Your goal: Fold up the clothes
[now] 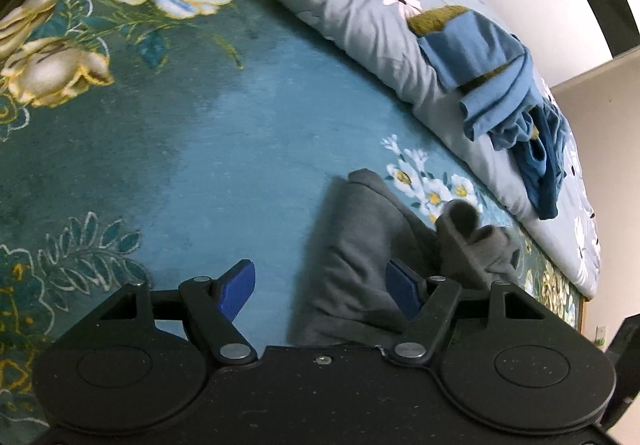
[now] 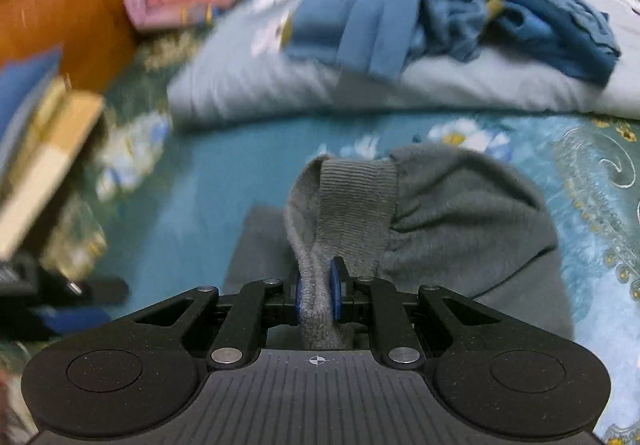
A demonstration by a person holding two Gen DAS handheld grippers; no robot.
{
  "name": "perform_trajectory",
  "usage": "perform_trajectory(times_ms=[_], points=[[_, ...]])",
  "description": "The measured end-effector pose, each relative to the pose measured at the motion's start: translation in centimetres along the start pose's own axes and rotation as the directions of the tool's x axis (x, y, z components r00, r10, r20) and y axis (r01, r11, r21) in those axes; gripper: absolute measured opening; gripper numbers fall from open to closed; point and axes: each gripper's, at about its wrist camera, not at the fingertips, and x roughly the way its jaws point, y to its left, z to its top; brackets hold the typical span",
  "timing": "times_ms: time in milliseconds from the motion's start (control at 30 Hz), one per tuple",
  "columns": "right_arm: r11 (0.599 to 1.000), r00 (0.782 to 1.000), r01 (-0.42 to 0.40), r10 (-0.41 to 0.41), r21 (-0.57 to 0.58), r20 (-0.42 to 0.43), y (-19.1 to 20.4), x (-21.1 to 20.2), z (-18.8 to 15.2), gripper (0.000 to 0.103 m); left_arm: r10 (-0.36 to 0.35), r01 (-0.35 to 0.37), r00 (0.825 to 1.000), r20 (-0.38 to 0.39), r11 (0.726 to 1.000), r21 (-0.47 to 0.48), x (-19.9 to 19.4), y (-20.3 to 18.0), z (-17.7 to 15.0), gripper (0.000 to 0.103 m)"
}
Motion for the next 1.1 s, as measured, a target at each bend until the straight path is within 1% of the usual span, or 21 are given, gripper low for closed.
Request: perform_trajectory(times_ms=[67, 100, 167, 200, 233, 300, 367, 400, 500, 600, 700, 767, 800, 867, 900, 967, 1000, 1033, 1100], points=[[0.999, 0.999, 0.04, -0.04, -0.031, -0.02, 1.3, 0.3, -0.4, 0.015, -0.027, 0.027, 1.0, -0.011, 1.0, 0.004, 0.6, -0.2, 0.2, 0.07], [0.999, 0.999, 0.029, -0.03, -0.036, -0.021, 1.5, 0.2, -0.5, 0.02, -0.041, 0.041, 0.999, -0.017, 0.999, 0.006, 0.8, -0.2, 0.3, 0.07], [1.0, 1.0, -0.017, 0.017, -0.02, -0.013, 1.4, -0.5, -0.7, 0.032, -0.067, 0.068, 0.997, -0.029, 0.998, 0.01, 1.4, -0.4, 0.5, 0.071], [0.999, 0.999, -0.033, 0.033, -0.022, -0.009, 1.4, -1.0, -0.7, 0.034, -0.081, 0.081, 0.996, -0.035, 0.997, 0.012, 1.7, -0.5, 0.7, 0.071], [0.999, 0.999, -0.048, 0.047, -0.026, -0.005, 1.4, -1.6, -0.7, 0.034, -0.094, 0.095, 0.995, -0.041, 0.995, 0.014, 2.0, -0.5, 0.8, 0.072], [0.999, 0.999, -0.034, 0.035, -0.032, 0.006, 1.2, -2.5, -1.0, 0.034, -0.121, 0.125, 0.99, -0.068, 0.99, 0.059, 3.2, -2.0, 1.1, 0.072], [1.0, 0.999, -0.026, 0.026, -0.005, 0.027, -0.3, -4.0, -1.4, 0.039, -0.135, 0.146, 0.987, -0.083, 0.98, 0.138, 4.4, -3.8, 1.1, 0.073], [1.0, 1.0, -0.009, 0.009, 0.016, 0.028, -1.3, -4.6, -1.5, 0.042, -0.141, 0.156, 0.986, -0.092, 0.972, 0.177, 5.0, -4.8, 1.1, 0.073], [0.995, 0.999, 0.043, -0.044, 0.087, 0.011, -4.5, -5.8, -2.2, 0.042, -0.158, 0.186, 0.98, -0.118, 0.938, 0.292, 6.8, -7.5, 1.0, 0.073], [0.982, 0.995, 0.095, -0.092, 0.166, -0.024, -7.6, -6.6, -3.4, 0.042, -0.171, 0.216, 0.974, -0.145, 0.89, 0.401, 8.6, -10.3, 0.9, 0.073], [0.967, 0.991, 0.131, -0.123, 0.218, -0.049, -9.5, -6.9, -4.3, 0.042, -0.144, 0.222, 0.969, -0.201, 0.863, 0.455, 11.1, -11.9, 0.4, 0.073], [0.956, 0.991, 0.135, -0.125, 0.259, -0.054, -10.4, -7.0, -4.9, 0.042, -0.158, 0.225, 0.969, -0.188, 0.878, 0.422, 10.7, -11.7, 0.9, 0.072], [0.953, 0.991, 0.133, -0.122, 0.273, -0.056, -10.7, -7.0, -5.1, 0.042, -0.166, 0.227, 0.969, -0.181, 0.886, 0.405, 10.4, -11.7, 1.1, 0.07], [0.947, 0.991, 0.13, -0.117, 0.294, -0.062, -11.2, -6.9, -5.4, 0.046, -0.18, 0.23, 0.97, -0.166, 0.9, 0.37, 9.9, -11.5, 1.6, 0.054], [0.945, 0.991, 0.128, -0.113, 0.301, -0.066, -11.4, -6.7, -5.5, 0.048, -0.187, 0.232, 0.97, -0.159, 0.906, 0.353, 9.7, -11.5, 1.8, 0.038], [0.943, 0.992, 0.121, -0.103, 0.312, -0.074, -12.0, -6.2, -5.5, 0.048, -0.2, 0.236, 0.969, -0.143, 0.918, 0.318, 9.2, -11.3, 2.3, 0.034], [0.941, 0.992, 0.117, -0.098, 0.317, -0.075, -12.1, -6.1, -5.5, 0.048, -0.206, 0.239, 0.969, -0.135, 0.924, 0.3, 9.0, -11.3, 2.5, 0.011], [0.94, 0.993, 0.113, -0.093, 0.322, -0.076, -12.2, -5.9, -5.5, 0.048, -0.213, 0.241, 0.969, -0.127, 0.929, 0.282, 8.7, -11.2, 2.7, 0.007], [0.937, 0.993, 0.11, -0.088, 0.331, -0.079, -12.5, -5.7, -5.5, 0.048, -0.225, 0.246, 0.968, -0.111, 0.938, 0.246, 8.2, -11.1, 3.2, 0.006]])
